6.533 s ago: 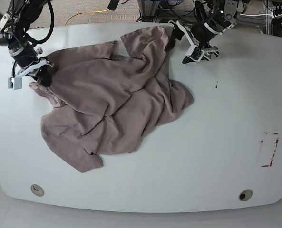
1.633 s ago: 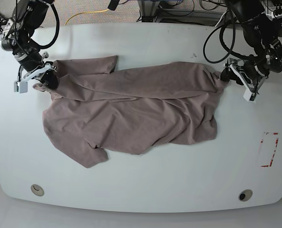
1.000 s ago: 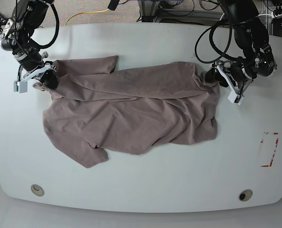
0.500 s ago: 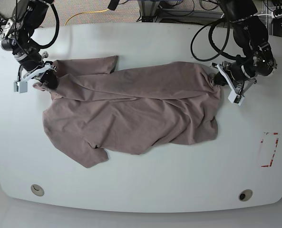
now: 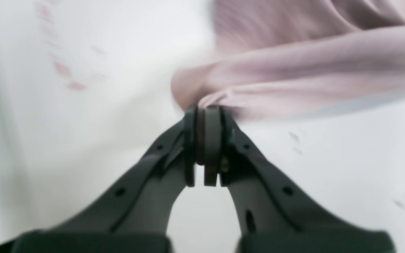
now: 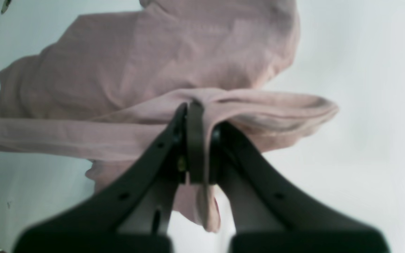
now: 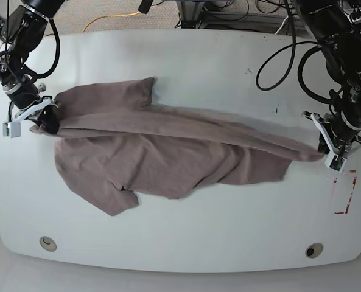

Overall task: Fold the T-shirt properly
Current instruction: 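Lift the shirt with both grippers and swing it to flatten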

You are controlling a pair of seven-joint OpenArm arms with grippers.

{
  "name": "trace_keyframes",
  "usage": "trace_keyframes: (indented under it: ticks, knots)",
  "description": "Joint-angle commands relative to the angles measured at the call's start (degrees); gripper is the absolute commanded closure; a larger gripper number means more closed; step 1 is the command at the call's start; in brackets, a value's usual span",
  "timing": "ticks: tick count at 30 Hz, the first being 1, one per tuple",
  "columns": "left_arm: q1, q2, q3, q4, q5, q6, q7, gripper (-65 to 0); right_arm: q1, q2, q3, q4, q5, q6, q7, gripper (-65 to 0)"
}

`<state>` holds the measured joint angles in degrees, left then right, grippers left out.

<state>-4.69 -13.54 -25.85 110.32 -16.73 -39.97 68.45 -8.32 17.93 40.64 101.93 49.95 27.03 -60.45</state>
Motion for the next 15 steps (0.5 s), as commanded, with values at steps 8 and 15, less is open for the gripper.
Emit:
trace_keyframes:
  ticks: [8, 15]
  knots:
    - [-13.29, -1.45, 4.18, 2.25, -0.54, -0.03, 3.42, -1.3, 11.53, 6.81, -4.91, 0.62, 1.34, 0.27, 1.5, 0.0]
    - [-23.93, -1.1, 7.69, 2.07, -0.54, -0.03, 3.51, -1.1, 22.51, 10.86, -11.41, -5.18, 1.34, 0.27, 1.5, 0.0]
